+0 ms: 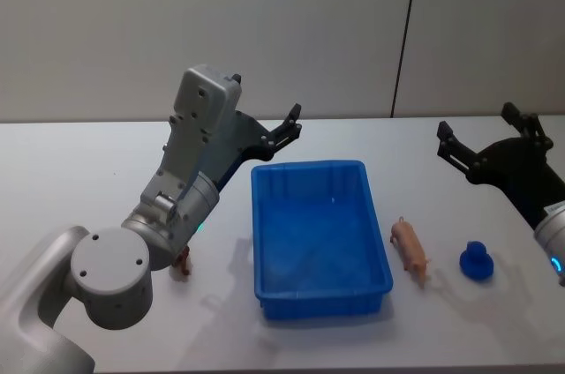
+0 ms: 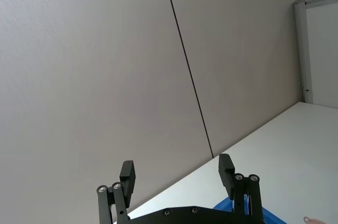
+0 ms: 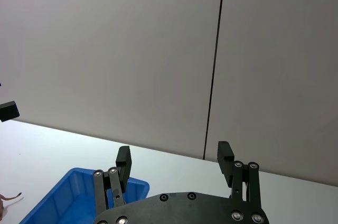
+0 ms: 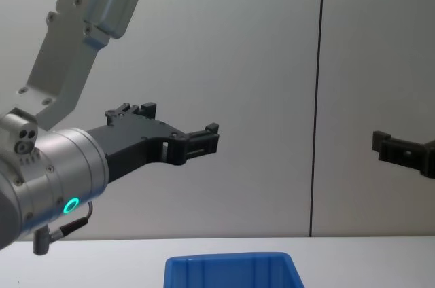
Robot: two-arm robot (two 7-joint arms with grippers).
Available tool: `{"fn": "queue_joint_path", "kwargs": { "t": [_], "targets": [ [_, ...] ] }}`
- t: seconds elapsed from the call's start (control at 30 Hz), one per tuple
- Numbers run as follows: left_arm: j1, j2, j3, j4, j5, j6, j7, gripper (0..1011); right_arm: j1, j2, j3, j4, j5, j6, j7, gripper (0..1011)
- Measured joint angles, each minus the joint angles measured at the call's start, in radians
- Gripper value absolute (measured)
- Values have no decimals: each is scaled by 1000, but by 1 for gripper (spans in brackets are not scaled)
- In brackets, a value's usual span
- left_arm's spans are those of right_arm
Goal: Pick up the two dolls from the table and place them into the box.
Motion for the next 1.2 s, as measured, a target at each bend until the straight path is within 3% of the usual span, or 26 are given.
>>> {"fn": "queue_joint_path", "kwargs": {
  "t": [1.2],
  "targets": [
    [0,0,0,0,0,0,0,1001,0,0,0,0,0,0,0,1001]
  ]
}}
